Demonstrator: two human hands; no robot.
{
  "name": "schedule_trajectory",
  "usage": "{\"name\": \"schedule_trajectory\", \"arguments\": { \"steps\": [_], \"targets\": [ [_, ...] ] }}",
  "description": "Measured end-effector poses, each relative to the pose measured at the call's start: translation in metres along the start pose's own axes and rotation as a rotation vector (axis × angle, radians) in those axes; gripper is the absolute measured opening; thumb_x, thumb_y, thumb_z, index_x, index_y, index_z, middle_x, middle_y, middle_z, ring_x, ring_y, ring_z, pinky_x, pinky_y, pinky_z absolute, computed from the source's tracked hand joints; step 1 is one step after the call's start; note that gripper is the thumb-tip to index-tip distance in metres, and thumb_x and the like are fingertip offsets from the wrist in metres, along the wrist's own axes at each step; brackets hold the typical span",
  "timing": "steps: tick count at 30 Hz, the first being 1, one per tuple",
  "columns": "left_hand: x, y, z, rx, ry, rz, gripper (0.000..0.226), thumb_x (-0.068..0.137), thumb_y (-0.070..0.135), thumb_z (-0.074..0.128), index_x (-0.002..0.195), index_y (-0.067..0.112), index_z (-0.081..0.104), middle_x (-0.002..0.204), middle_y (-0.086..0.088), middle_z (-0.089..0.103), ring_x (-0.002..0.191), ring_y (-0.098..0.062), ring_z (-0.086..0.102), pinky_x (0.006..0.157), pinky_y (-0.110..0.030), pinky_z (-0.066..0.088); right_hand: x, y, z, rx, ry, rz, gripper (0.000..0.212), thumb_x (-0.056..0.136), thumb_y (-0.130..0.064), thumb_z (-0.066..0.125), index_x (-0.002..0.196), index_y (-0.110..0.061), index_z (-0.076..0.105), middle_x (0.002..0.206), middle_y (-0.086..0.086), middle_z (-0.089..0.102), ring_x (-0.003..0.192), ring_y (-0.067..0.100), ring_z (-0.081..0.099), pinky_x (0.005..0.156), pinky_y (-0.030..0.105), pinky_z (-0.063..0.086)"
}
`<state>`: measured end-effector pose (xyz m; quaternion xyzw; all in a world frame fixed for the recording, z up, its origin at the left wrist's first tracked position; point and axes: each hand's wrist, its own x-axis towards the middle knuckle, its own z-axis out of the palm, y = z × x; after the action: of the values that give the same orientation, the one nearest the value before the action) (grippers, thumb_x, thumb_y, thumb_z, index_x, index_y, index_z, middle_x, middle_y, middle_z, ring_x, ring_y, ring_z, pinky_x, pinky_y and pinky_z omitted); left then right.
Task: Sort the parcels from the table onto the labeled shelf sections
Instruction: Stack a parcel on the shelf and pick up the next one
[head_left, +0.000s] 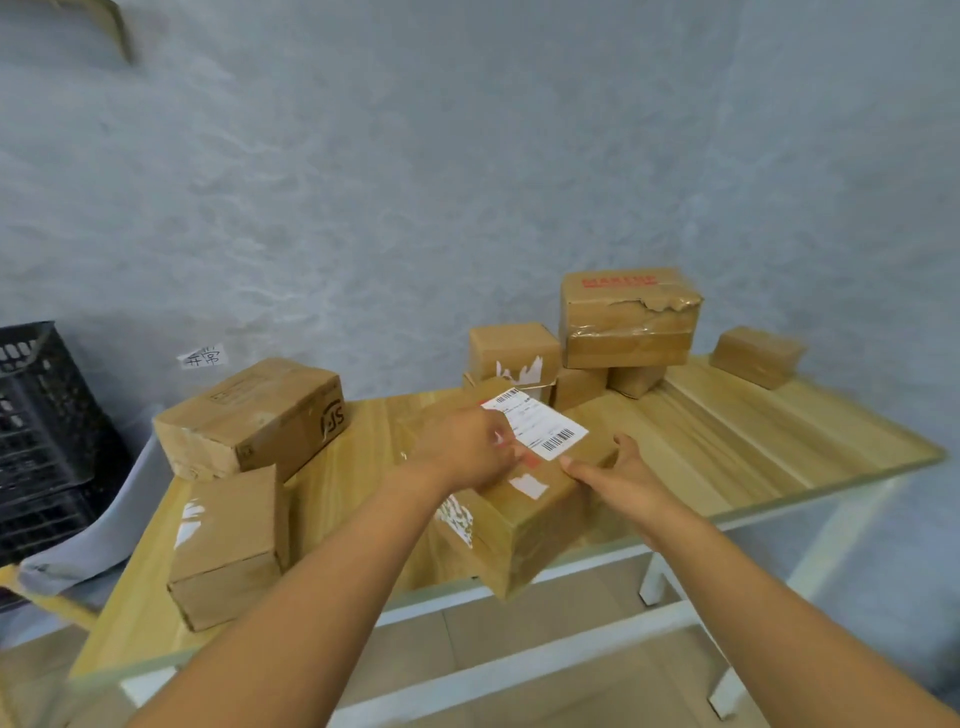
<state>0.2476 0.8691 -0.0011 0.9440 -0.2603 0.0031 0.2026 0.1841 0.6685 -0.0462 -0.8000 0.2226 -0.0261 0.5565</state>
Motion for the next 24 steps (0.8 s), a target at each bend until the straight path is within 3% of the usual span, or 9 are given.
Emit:
{"name": "schedule_trajectory", "arguments": {
  "steps": [2,4,7,10,13,17,20,24],
  "targets": [
    [0.008,-0.007,-0.002,0.065,0.103,-0.123,0.034,0.089,0.047,0.06,0.117,0.028,0.064,0.119,0.0,0.064,0.109,-0.024,0.059,0.083,-0.032,0.047,-0.003,0.007,-0.005,-0.002,-0.029,-0.024,0.07,0.081,-0.043,0.077,0.134,-0.021,0.037,0.128,-0.001,0.059,0.114,0.019,0.058,0.091,0.032,0.046],
    [0.011,-0.023,-0.004,0.099,0.127,-0.26,0.051,0.089,0.048,0.059,0.132,0.023,0.053,0.131,-0.009,0.054,0.12,-0.032,0.053,0.092,-0.036,0.044,-0.004,0.01,-0.013,0.0,-0.074,-0.038,0.068,0.079,-0.045,0.078,0.131,-0.023,0.042,0.118,-0.005,0.062,0.109,0.015,0.06,0.091,0.032,0.047],
    [0.01,-0.045,-0.008,-0.221,0.06,-0.457,0.069,0.089,0.048,0.064,0.144,0.013,0.042,0.144,-0.013,0.048,0.126,-0.032,0.05,0.097,-0.037,0.044,0.002,0.014,-0.028,-0.022,-0.148,-0.035,0.072,0.076,-0.043,0.081,0.134,-0.022,0.045,0.12,-0.003,0.065,0.112,0.017,0.062,0.102,0.041,0.048],
    [0.0,-0.054,-0.007,-0.529,-0.048,-0.586,0.055,0.089,0.053,0.062,0.128,0.014,0.055,0.128,-0.008,0.06,0.108,-0.025,0.058,0.088,-0.04,0.051,0.008,0.015,-0.036,0.027,-0.172,-0.022,0.072,0.078,-0.037,0.081,0.138,-0.023,0.044,0.123,-0.003,0.064,0.112,0.015,0.062,0.099,0.038,0.048],
    [-0.009,-0.056,-0.003,-0.628,-0.136,-0.625,0.045,0.089,0.054,0.061,0.115,0.018,0.06,0.113,-0.005,0.067,0.101,-0.023,0.064,0.093,-0.048,0.054,0.012,0.011,-0.034,0.009,-0.066,0.003,0.065,0.085,-0.042,0.072,0.137,-0.022,0.039,0.127,-0.002,0.06,0.109,0.021,0.06,0.092,0.041,0.049],
    [-0.013,-0.05,-0.005,-0.735,-0.222,-0.663,0.037,0.093,0.047,0.061,0.113,0.016,0.055,0.108,-0.007,0.066,0.097,-0.025,0.065,0.094,-0.049,0.052,0.01,0.0,-0.019,0.099,-0.239,0.184,0.042,0.094,-0.046,0.059,0.123,-0.017,0.051,0.112,0.006,0.068,0.098,0.035,0.068,0.077,0.057,0.059],
    [-0.013,-0.048,-0.008,-0.747,-0.186,-0.654,0.036,0.09,0.045,0.065,0.107,0.016,0.052,0.106,-0.008,0.065,0.096,-0.025,0.066,0.095,-0.049,0.053,0.011,-0.007,-0.013,0.12,-0.184,0.104,0.044,0.091,-0.042,0.064,0.127,-0.024,0.049,0.104,0.002,0.072,0.092,0.024,0.07,0.069,0.043,0.06],
    [-0.016,-0.051,-0.015,-0.79,-0.149,-0.584,0.063,0.081,0.054,0.073,0.128,0.019,0.049,0.12,-0.003,0.066,0.109,-0.024,0.065,0.1,-0.049,0.051,0.015,-0.016,-0.019,0.168,-0.063,-0.118,0.059,0.087,-0.036,0.071,0.136,-0.032,0.039,0.106,-0.013,0.066,0.078,0.003,0.07,0.052,0.02,0.051]
  ]
}}
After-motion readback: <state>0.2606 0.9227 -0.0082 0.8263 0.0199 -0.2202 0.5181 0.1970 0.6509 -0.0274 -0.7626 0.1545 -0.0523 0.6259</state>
